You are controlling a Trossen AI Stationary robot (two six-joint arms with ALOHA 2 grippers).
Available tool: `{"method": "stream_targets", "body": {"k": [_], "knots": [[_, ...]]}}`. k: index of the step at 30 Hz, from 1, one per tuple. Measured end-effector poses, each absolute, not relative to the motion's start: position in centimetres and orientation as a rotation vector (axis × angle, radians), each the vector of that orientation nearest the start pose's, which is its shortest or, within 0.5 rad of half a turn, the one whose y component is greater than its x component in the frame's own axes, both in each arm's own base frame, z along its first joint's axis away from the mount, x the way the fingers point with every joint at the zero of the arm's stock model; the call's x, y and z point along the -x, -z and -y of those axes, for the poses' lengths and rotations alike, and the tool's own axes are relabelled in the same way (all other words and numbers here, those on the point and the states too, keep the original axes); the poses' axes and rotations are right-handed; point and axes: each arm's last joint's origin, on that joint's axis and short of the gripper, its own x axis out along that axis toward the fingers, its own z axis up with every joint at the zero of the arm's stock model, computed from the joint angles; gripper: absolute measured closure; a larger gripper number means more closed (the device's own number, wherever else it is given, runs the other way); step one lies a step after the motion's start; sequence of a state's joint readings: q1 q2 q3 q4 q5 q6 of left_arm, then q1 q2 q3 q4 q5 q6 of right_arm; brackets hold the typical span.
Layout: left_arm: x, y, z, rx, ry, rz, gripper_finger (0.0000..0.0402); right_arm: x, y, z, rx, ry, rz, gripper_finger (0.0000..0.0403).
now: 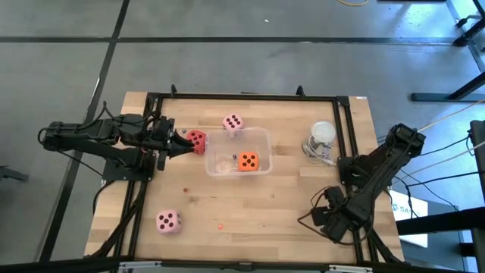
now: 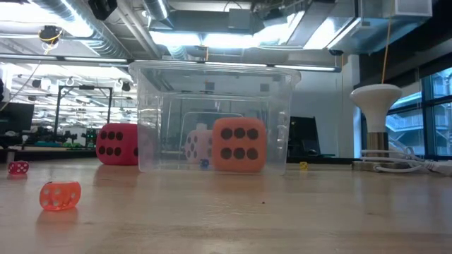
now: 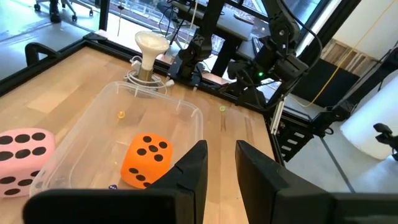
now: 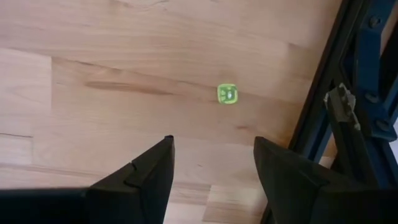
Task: Pick & Place Dice
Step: Put the small green dice into the transparent bin
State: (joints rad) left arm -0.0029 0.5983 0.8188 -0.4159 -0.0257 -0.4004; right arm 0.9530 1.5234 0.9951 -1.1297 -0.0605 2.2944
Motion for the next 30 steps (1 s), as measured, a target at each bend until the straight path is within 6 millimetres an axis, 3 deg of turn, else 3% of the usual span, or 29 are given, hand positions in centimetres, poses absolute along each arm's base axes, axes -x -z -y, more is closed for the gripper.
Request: {"method": "stream_targets", "body": {"k": [7, 30], "knots": [[-12.3, -34.6, 0.0, 0.396, -0.062, -0.188, 0.0325, -13.3, -19.6, -19.9, -0.954, 1.117, -1.369, 0.0186], [-12.3, -34.6, 0.0, 0.458, -0.067, -0.186, 0.0325, -12.1, -13.8, -18.1, -0.999, 1.089, -1.348, 0.0197]]}}
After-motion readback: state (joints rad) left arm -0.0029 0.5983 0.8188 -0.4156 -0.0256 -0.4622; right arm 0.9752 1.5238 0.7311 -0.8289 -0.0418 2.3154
